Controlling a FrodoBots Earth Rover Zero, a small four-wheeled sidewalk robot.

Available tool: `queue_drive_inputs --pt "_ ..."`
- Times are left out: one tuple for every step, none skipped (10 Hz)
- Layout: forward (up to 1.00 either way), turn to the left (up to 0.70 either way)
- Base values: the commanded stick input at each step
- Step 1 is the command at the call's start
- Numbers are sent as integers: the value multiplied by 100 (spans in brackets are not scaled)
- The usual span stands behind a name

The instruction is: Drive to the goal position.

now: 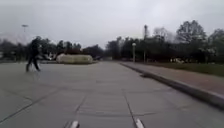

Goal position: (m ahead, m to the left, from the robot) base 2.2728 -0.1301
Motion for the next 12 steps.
queue_drive_inputs --pt "70 0" --pt "70 0" --pt "70 0" --pt "70 0" --pt "70 0" --pt "70 0" --pt "70 0" --pt "70 0" --pt "70 0" --pt "70 0" --pt "70 0" --pt "70 0"
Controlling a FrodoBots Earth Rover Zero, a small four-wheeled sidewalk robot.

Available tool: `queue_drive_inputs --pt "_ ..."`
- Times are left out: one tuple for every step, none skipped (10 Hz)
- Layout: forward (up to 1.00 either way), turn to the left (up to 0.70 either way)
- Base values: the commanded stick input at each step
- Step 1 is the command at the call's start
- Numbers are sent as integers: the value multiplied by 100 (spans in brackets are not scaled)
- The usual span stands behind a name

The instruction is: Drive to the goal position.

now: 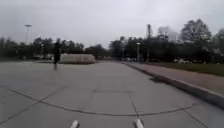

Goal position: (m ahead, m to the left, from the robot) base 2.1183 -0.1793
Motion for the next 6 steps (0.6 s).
queue_drive_inputs --pt "70 0" --pt "70 0" --pt "70 0" --pt "70 0" --pt "70 0" --pt "70 0"
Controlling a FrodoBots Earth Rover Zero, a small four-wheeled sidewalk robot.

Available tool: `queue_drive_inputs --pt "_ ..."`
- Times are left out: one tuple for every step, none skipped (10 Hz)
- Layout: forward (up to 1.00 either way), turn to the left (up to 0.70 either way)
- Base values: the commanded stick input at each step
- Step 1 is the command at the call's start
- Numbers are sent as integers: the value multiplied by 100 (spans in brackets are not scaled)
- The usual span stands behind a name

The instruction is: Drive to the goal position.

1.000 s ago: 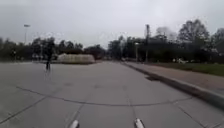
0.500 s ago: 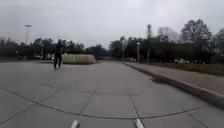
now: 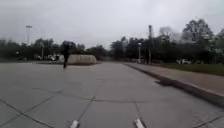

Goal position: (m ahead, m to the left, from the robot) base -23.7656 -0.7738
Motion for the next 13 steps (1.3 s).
queue_drive_inputs --pt "70 0" --pt "70 0" --pt "70 0" --pt "70 0" --pt "70 -6" --pt "70 -13" --pt "70 -28" --pt "70 -35" --pt "70 -27" --pt "70 -10" --pt "70 -4" --pt "70 -4" --pt "70 -4"
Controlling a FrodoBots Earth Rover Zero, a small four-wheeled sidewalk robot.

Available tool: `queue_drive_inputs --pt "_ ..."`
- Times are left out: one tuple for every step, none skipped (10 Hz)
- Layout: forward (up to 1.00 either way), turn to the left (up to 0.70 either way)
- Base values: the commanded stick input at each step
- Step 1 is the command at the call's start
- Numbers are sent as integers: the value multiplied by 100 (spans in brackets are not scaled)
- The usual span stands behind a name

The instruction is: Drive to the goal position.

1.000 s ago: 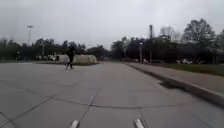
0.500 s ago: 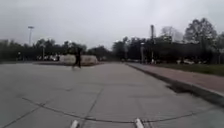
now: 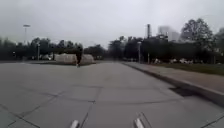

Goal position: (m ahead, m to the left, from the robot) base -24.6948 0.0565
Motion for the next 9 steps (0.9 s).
queue_drive_inputs --pt "70 -4" --pt "70 -4" --pt "70 -4" --pt "70 -4" --pt "70 -4" --pt "70 -4" --pt "70 -4" --pt "70 -4" --pt "70 -4"
